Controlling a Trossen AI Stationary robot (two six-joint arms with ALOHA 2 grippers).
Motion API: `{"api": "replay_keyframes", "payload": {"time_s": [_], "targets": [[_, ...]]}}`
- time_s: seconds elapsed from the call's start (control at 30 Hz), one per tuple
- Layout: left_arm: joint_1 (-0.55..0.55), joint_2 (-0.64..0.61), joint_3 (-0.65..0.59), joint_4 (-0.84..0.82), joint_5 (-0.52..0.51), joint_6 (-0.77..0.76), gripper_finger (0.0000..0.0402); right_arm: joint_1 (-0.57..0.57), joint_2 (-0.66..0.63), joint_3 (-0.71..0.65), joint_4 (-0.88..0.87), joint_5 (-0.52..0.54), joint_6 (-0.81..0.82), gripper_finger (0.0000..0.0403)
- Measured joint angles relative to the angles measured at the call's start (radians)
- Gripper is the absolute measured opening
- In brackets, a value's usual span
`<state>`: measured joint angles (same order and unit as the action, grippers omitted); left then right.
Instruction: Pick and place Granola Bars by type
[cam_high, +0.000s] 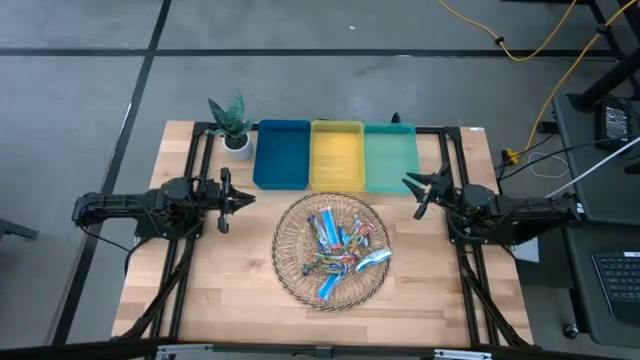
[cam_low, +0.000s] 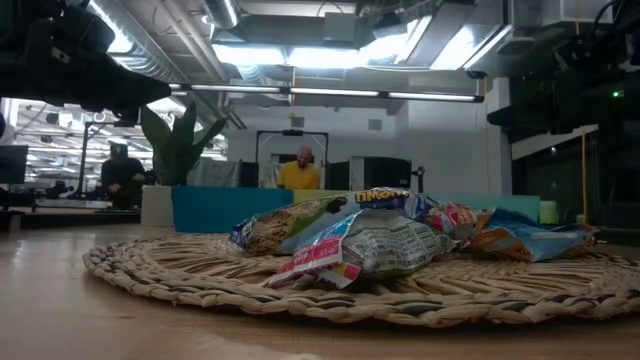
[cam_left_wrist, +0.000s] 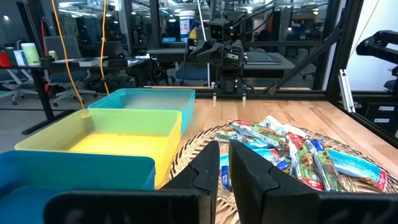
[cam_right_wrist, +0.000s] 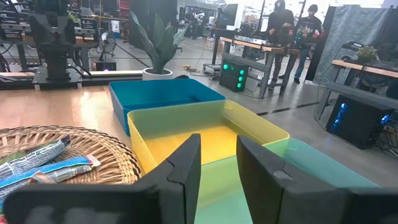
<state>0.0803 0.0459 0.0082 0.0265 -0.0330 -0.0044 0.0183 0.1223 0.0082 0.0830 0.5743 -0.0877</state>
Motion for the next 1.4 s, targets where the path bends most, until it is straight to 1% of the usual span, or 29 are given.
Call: {"api": "replay_keyframes", "payload": {"time_s": [0.53, 0.73, 0.87, 1.03, 1.13, 1.3, 1.4], "targets": [[0.000, 0.000, 0.000, 0.003, 0.000, -0.001, 0.0031, 0.000, 0.000, 0.000, 0.000, 0.000, 0.000, 0.0106], [0.000, 0.000, 0.000, 0.008, -0.001, -0.101, 0.0031, 0.000, 0.000, 0.000, 0.000, 0.000, 0.000, 0.0106], [0.000, 0.000, 0.000, 0.002, -0.026, -0.114, 0.0031, 0.000, 0.000, 0.000, 0.000, 0.000, 0.000, 0.0106], [0.000, 0.000, 0.000, 0.001, -0.027, -0.149, 0.0031, 0.000, 0.000, 0.000, 0.001, 0.000, 0.008, 0.0106], [0.000, 0.000, 0.000, 0.003, -0.027, -0.186, 0.0031, 0.000, 0.000, 0.000, 0.008, 0.000, 0.047, 0.0106], [0.000, 0.000, 0.000, 0.009, -0.027, -0.209, 0.0031, 0.000, 0.000, 0.000, 0.014, -0.014, 0.194, 0.0106], [0.000, 0.000, 0.000, 0.008, -0.041, -0.258, 0.0031, 0.000, 0.000, 0.000, 0.023, -0.030, 0.242, 0.0106]]}}
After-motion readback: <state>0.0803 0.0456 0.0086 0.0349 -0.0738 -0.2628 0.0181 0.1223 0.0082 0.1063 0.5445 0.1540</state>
